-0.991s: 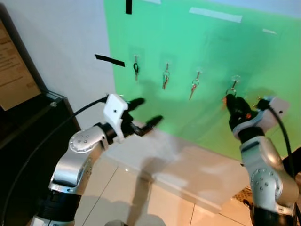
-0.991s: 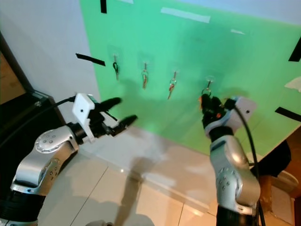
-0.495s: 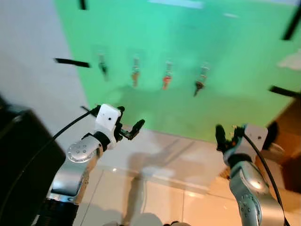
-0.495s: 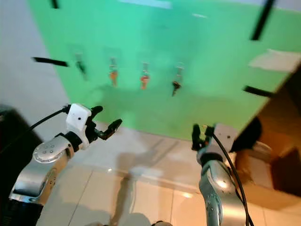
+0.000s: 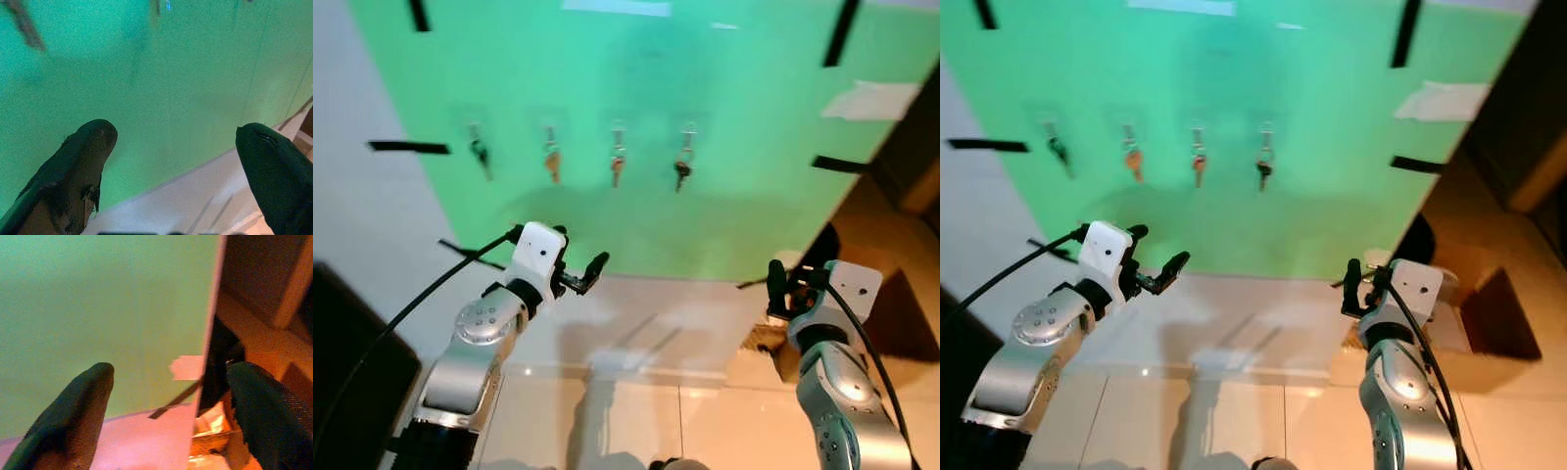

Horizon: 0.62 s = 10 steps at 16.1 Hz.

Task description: Hang keys on a hook

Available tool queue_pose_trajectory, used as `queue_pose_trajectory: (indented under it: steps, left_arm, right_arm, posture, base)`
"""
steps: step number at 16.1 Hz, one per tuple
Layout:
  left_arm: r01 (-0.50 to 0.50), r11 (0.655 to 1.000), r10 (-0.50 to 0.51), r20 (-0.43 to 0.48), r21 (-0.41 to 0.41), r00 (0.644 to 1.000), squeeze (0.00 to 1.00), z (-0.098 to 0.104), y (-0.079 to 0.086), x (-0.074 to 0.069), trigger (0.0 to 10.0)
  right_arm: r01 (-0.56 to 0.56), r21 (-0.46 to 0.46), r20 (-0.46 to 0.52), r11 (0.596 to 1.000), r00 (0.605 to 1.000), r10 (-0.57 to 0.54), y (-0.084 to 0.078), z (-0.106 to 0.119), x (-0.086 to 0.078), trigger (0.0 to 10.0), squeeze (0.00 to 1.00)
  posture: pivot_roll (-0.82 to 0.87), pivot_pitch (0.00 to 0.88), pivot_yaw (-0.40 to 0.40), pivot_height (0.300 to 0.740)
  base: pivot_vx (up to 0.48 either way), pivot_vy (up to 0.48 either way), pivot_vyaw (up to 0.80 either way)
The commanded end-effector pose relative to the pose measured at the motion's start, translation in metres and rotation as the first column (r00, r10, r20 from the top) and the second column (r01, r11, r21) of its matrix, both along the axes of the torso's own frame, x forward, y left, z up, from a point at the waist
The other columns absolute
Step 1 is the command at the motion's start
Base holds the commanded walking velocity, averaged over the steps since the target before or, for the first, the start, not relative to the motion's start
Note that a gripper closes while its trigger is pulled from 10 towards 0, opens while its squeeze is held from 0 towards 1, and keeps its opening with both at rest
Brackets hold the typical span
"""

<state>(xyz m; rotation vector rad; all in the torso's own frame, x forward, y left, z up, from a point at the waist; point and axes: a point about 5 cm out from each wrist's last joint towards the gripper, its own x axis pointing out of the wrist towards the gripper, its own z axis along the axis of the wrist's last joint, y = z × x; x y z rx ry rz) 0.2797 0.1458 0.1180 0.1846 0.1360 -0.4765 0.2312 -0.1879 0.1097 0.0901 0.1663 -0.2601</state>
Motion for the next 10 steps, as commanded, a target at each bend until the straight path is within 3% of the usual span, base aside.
queue_pose_trajectory:
  steps: [1, 10]
  left_arm:
    - [-0.016, 1.000, 0.016, -0.015, 0.007, 1.000, 0.00, -0.0044, 0.0006, -0.0006, 10.0]
    - [-0.010, 1.000, 0.010, -0.014, 0.001, 1.000, 0.00, -0.0066, -0.0073, 0.0046, 10.0]
  right_arm:
    - [0.014, -0.029, 0.002, 0.999, 1.000, -0.014, -0.0025, 0.0034, -0.0015, 10.0, 1.00]
    - [0.076, -0.063, -0.005, 0.995, 0.997, -0.077, -0.0078, 0.0047, -0.0106, 10.0, 1.00]
  posture:
    - [-0.11, 0.000, 0.024, 0.740]
    - [-0.16, 0.000, 0.069, 0.740]
  base:
    - [0.000, 0.000, -0.80]
    - [0.000, 0.000, -0.80]
